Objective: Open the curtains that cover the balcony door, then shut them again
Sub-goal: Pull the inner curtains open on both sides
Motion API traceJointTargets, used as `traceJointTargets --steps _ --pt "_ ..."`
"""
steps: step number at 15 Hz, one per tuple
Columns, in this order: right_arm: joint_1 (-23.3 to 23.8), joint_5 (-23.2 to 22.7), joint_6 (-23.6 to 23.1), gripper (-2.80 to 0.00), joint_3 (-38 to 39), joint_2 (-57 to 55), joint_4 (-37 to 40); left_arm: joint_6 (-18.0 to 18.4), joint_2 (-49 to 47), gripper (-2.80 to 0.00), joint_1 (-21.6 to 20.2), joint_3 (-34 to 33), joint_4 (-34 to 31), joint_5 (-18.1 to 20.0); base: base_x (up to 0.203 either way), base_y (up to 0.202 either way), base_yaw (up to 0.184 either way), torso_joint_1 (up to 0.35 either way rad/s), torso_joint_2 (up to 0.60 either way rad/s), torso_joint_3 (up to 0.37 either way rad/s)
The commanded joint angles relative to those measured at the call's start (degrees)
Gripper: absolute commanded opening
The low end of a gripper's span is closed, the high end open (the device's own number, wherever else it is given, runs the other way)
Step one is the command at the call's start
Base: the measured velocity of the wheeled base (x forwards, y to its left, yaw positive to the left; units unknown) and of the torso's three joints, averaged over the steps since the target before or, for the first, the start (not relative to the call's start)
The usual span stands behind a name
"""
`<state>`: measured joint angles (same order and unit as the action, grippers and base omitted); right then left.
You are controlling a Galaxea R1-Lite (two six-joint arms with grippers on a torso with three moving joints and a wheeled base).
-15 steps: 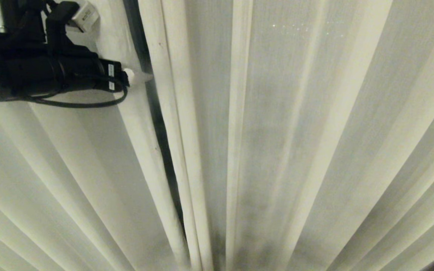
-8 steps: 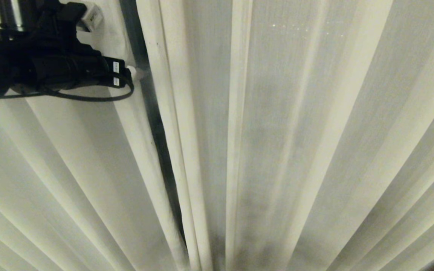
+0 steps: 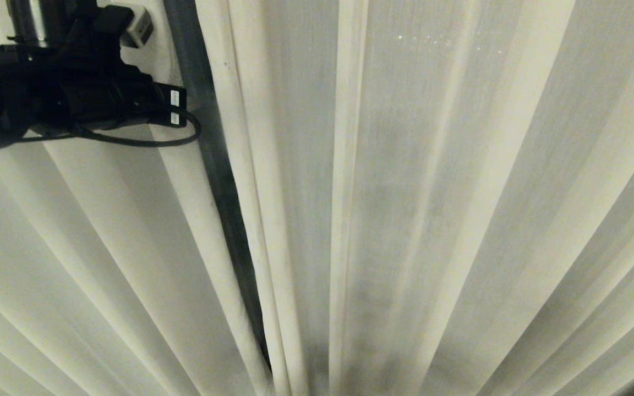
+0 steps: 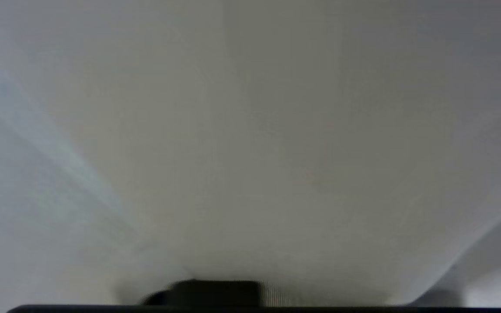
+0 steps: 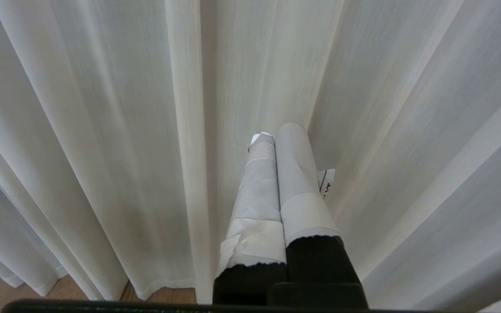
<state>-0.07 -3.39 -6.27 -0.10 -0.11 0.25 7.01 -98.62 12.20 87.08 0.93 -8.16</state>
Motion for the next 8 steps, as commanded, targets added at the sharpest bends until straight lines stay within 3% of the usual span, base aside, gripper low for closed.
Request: traceJointTargets --steps 1,8 --pt "-0.01 -0.04 -0.06 -2.8 0.01 0.02 0.01 -0.23 0.71 -2.8 -0.45 0.02 0.24 -1.06 0.0 0.0 0.0 0.0 0.0 0.0" --pt "-0.01 -0.04 -0.06 -2.8 0.01 0.02 0.01 -0.42 2.89 -2.8 -3.71 0.43 0.32 -1.09 0.0 0.0 0.0 0.0 0.0 0.0"
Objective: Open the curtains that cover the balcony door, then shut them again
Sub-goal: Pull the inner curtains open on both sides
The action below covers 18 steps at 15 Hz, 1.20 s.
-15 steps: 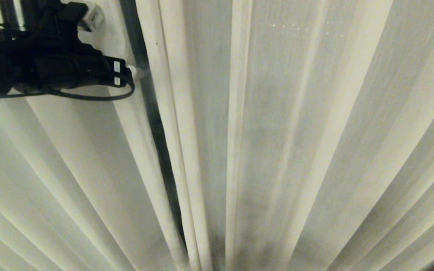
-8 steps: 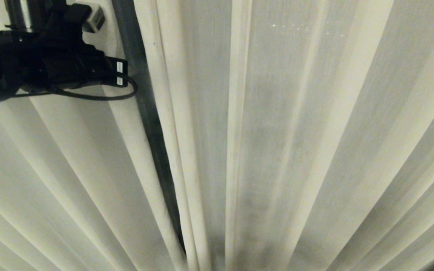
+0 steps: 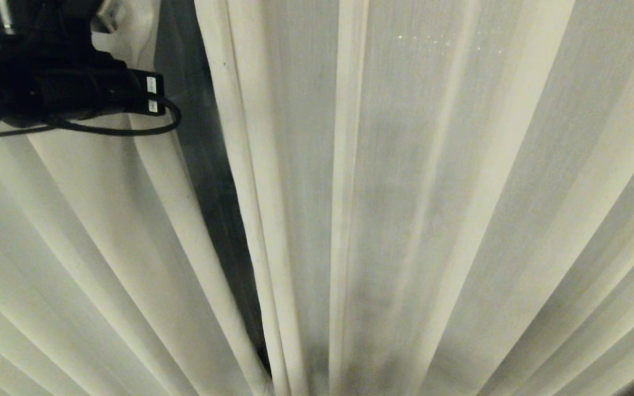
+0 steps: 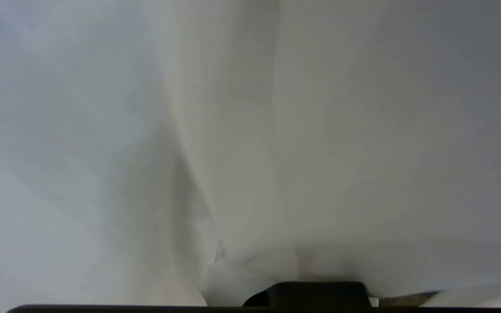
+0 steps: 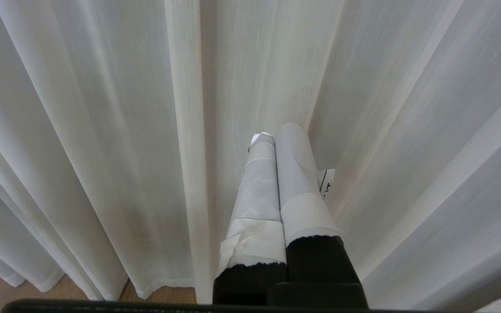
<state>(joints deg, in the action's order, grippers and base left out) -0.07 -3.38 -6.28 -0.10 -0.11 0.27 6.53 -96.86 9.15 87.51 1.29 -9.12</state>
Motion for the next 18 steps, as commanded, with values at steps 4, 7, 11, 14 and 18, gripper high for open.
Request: traceJointTargets --steps 4,7,11,14,18 --pt "-0.01 -0.05 -0.05 -2.8 0.01 0.02 0.0 0.06 2.13 -2.8 -2.74 0.82 -0.07 -0.18 0.0 0.0 0.0 0.0 0.0 0.0" --pt "-0.01 -0.05 -0.05 -2.8 0.01 0.02 0.0 -0.07 3.56 -2.8 -3.43 0.65 -0.13 0.01 0.0 0.0 0.0 0.0 0.0 0.0" --pt "-0.01 -0.05 -0.05 -2.8 0.01 0.02 0.0 -0.07 4.52 -2.8 -3.35 0.12 -0.15 -0.11 0.0 0.0 0.0 0.0 0.0 0.0" --pt "-0.01 -0.05 -0.05 -2.8 0.01 0.02 0.0 -0.03 5.01 -2.8 -3.43 0.03 -0.15 -0.11 0.0 0.0 0.0 0.0 0.0 0.0" --pt "-0.01 -0.05 -0.05 -2.8 0.01 0.02 0.0 0.06 4.92 -2.8 -3.62 0.12 -0.04 -0.92 0.0 0.0 0.0 0.0 0.0 0.0"
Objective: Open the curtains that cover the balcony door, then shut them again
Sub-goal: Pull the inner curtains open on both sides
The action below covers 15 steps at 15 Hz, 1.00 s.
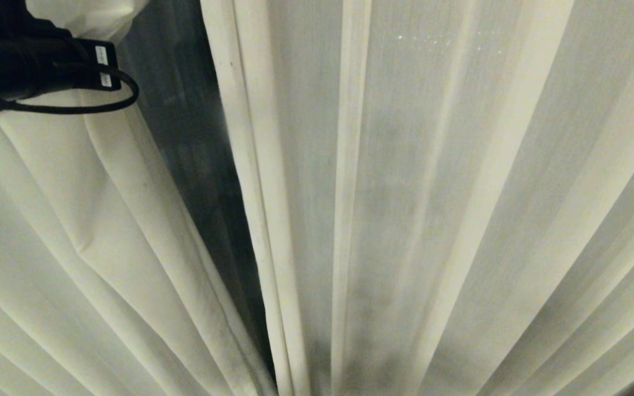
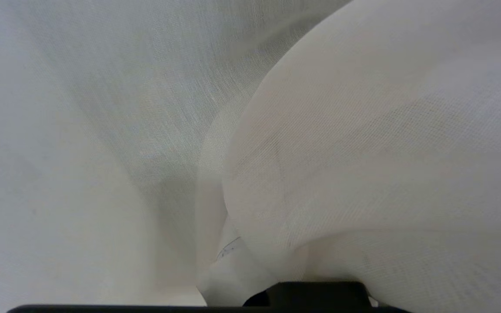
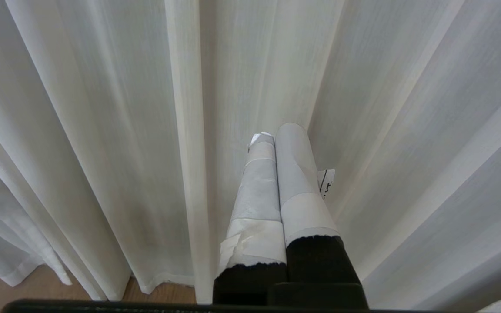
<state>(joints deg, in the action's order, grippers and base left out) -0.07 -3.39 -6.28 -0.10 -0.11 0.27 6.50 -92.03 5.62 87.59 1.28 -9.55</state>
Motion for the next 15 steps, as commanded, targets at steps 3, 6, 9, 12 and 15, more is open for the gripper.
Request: traceJointTargets --steps 3,6,9,12,15 --pt "-0.01 -0.04 -0.05 -2.8 0.01 0.02 0.0 0.01 -0.17 -2.8 -0.43 -0.05 -0.05 -3.32 0.0 0.0 0.0 0.0 0.0 0.0" --pt "-0.01 -0.04 -0.05 -2.8 0.01 0.02 0.0 0.01 -0.48 -2.8 -0.71 -0.05 -0.05 -3.81 0.0 0.0 0.0 0.0 0.0 0.0" --pt "-0.01 -0.04 -0.05 -2.8 0.01 0.02 0.0 0.09 -0.52 -2.8 -0.87 -0.4 0.04 -4.07 0.0 0.0 0.0 0.0 0.0 0.0" --pt "-0.01 -0.04 -0.05 -2.8 0.01 0.02 0.0 0.09 -0.48 -2.8 -0.87 -0.43 0.04 -4.9 -0.001 0.074 -0.005 -0.002 0.0 0.002" --pt "-0.01 -0.04 -0.05 -2.8 0.01 0.02 0.0 0.09 -0.08 -2.8 -0.87 -0.84 -0.05 -4.96 0.0 0.189 -0.002 0.002 0.0 0.002"
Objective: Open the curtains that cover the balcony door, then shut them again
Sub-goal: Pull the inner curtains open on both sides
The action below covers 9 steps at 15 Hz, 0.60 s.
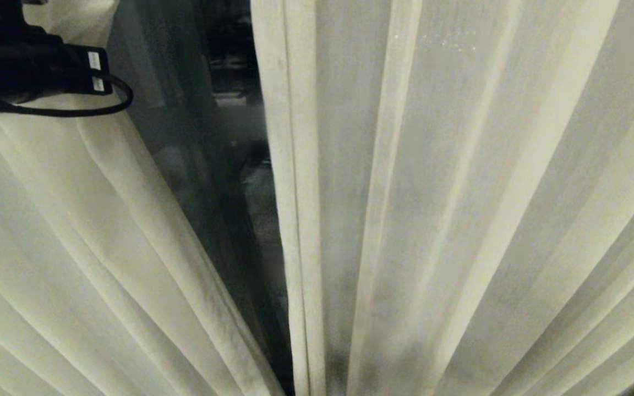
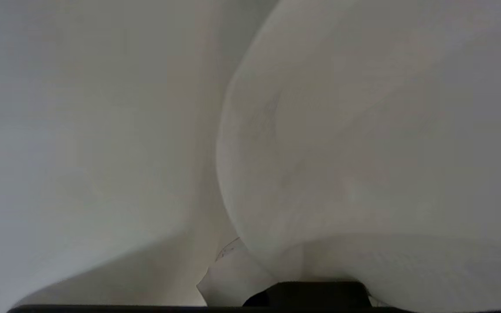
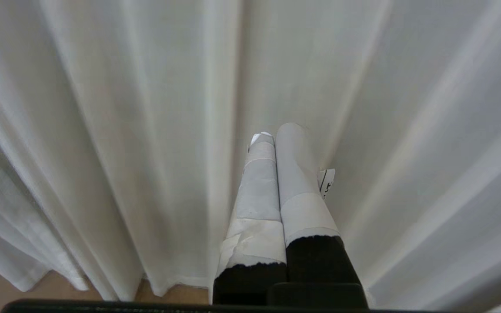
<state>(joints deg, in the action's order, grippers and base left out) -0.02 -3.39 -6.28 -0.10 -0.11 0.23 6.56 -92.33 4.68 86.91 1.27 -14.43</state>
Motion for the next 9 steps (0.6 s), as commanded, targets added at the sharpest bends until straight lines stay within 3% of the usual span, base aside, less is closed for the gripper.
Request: traceJointTargets --steps 1,9 --pt "-0.06 -0.04 -0.05 -2.8 0.01 0.02 0.04 0.03 0.33 -2.8 0.06 -0.16 -0.04 -0.07 0.0 0.199 -0.003 0.002 0.0 0.007" --pt "-0.06 -0.04 -0.05 -2.8 0.01 0.02 0.04 -0.05 2.84 -2.8 0.06 -2.68 0.05 -1.12 0.0 0.189 0.002 0.002 0.0 0.002"
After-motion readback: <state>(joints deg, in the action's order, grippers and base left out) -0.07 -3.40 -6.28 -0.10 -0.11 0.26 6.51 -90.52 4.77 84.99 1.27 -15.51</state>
